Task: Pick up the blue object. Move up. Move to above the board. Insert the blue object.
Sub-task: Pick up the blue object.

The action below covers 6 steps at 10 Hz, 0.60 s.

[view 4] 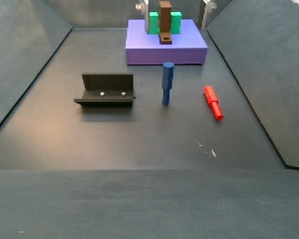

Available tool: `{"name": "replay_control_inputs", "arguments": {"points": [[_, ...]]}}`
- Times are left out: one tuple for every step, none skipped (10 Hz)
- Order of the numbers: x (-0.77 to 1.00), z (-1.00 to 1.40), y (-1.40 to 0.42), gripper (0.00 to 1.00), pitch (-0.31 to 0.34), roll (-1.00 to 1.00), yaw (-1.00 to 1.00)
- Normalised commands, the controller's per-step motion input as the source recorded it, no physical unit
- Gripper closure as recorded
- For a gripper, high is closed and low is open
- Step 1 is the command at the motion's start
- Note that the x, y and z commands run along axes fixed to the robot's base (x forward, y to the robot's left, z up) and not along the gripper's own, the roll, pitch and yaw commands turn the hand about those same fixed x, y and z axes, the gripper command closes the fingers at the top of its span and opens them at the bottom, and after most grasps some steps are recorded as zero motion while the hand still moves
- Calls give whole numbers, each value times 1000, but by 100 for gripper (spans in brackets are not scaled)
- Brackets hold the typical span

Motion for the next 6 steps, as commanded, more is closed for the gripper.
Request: {"name": "replay_control_inputs", "arguments": {"points": [[0,0,0,0,0,-13,0],[31,-171,-49,0,-51,-26,-86],[126,-503,-254,0,-233,-47,-94],[117,-691,-151,0,-293,-61,-129],[80,-640,-97,0,-306,-91,-97],[86,-563,-57,0,-309,-134,-34]]}}
